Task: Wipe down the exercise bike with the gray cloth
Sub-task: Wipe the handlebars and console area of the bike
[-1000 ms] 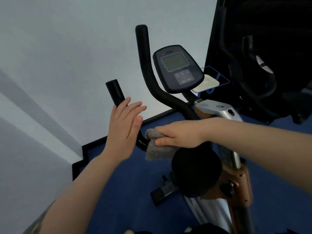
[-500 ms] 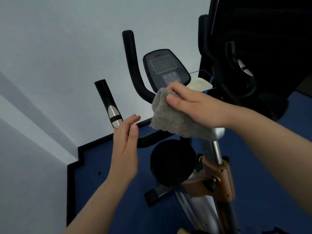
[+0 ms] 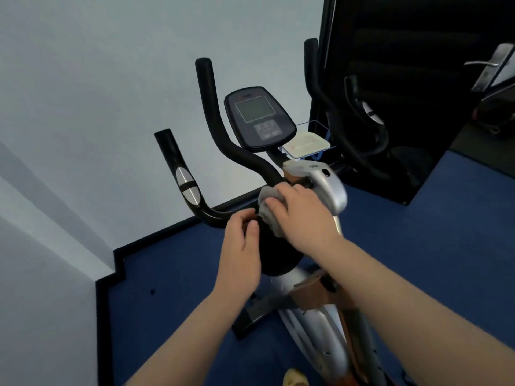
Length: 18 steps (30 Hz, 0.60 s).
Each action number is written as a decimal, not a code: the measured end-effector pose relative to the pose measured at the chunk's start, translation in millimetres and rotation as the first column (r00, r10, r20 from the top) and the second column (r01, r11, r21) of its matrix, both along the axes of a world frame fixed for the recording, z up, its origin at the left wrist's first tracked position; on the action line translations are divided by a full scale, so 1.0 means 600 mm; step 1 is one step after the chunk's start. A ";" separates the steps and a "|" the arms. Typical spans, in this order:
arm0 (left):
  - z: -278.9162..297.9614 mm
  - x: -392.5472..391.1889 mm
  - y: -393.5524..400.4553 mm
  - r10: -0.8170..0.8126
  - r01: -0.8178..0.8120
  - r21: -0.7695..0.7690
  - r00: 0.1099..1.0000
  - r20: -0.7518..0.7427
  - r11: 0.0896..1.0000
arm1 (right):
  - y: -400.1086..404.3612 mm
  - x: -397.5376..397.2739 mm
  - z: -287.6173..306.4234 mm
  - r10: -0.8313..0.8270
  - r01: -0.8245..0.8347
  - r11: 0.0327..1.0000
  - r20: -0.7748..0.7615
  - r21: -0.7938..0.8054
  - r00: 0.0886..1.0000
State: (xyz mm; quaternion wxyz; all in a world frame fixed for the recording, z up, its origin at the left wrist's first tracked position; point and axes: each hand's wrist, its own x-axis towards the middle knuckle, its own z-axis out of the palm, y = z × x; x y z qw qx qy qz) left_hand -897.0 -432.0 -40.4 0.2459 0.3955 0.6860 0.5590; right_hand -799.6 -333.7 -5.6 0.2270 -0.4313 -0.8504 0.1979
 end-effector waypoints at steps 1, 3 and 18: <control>-0.004 0.005 0.000 0.019 -0.019 -0.004 0.999 0.043 1.000 | -0.013 0.000 -0.012 -0.022 0.022 0.999 0.000 0.041 1.000; -0.008 0.011 -0.002 0.047 -0.047 -0.002 0.992 0.113 0.999 | -0.031 0.016 -0.025 -0.076 0.076 0.997 -0.133 -0.004 0.988; -0.025 0.012 0.006 0.063 -0.066 0.071 0.997 0.051 0.995 | -0.089 0.020 -0.082 -0.354 0.261 0.931 -0.448 -0.256 0.821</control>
